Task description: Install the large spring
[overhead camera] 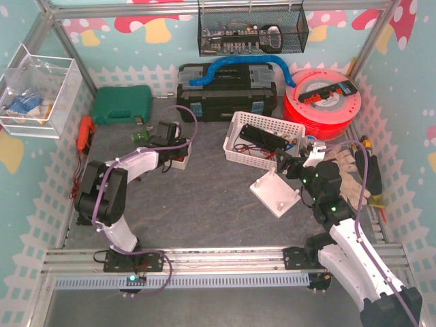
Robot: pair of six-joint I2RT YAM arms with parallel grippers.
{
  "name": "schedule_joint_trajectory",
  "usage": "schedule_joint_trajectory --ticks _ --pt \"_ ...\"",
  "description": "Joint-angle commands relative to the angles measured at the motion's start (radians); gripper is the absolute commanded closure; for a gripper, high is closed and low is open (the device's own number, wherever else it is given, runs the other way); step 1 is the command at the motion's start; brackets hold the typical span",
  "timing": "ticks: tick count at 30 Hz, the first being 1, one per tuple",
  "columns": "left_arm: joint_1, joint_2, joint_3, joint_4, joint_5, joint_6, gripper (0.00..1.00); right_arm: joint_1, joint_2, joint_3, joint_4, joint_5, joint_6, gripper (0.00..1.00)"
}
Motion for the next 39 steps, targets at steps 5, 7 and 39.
schedule_joint_trajectory --ticks 5,7,39 --pt "-0.006 0.066 0.037 0.031 -0.015 0.031 0.48 0.006 -0.002 -0.011 0.006 0.01 -0.015 0.01" --pt "-0.006 0.081 0.04 0.032 -0.026 0.029 0.49 0.006 -0.002 -0.013 0.007 0.011 -0.015 0.01" --pt "-0.047 -0.264 -0.021 0.022 -0.093 0.009 1.0 0.012 0.187 0.024 0.103 -0.188 0.067 0.04"
